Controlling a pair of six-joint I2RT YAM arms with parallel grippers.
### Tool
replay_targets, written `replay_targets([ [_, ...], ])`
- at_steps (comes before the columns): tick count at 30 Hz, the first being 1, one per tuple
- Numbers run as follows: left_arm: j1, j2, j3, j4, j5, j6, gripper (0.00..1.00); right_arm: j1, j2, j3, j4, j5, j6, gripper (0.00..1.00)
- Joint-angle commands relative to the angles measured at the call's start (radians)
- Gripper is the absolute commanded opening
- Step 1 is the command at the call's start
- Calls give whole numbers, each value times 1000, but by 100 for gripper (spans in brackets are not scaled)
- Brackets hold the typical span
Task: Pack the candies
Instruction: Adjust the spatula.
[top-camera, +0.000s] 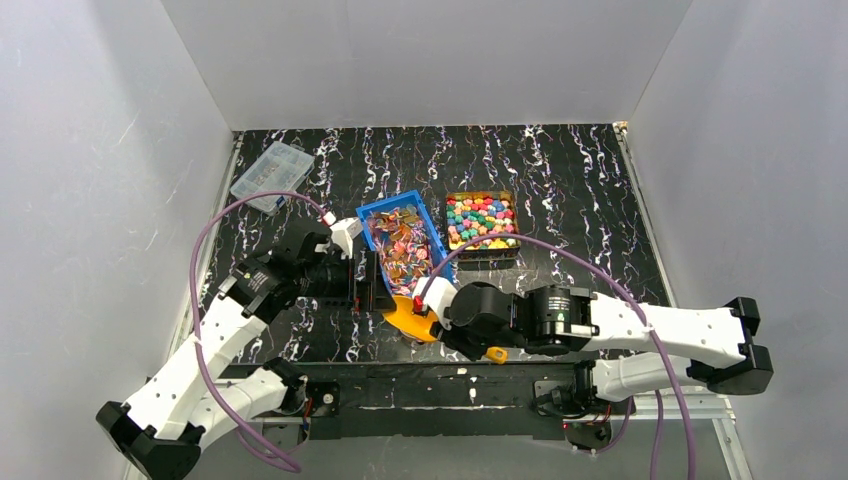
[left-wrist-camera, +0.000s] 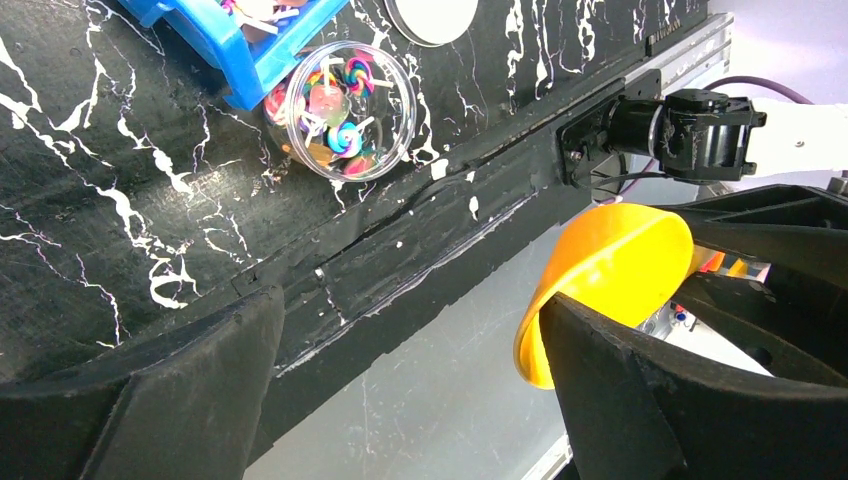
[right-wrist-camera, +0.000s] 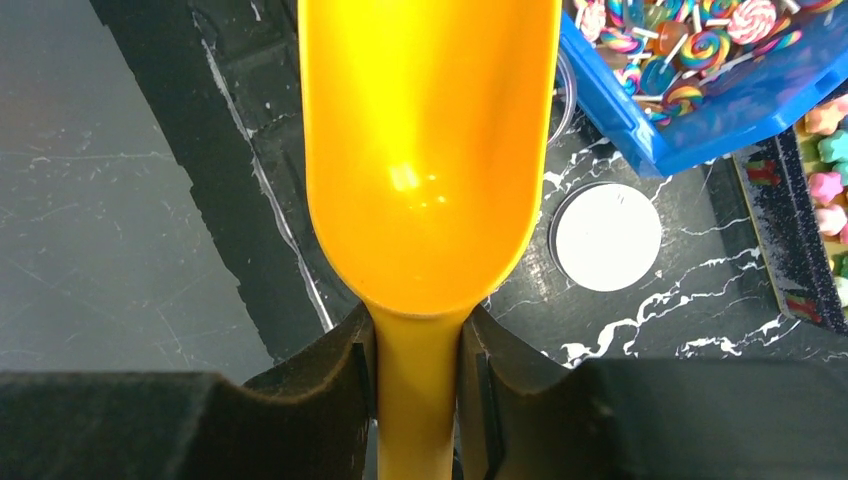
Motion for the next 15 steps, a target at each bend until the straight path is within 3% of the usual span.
replay_targets([
  [1, -5, 4, 27, -23, -15, 1, 98, 15, -80, -31, 114, 56, -26, 1],
  [15, -5, 40, 22, -20, -32, 12, 98, 16, -294, -230, 452, 99, -25, 1],
])
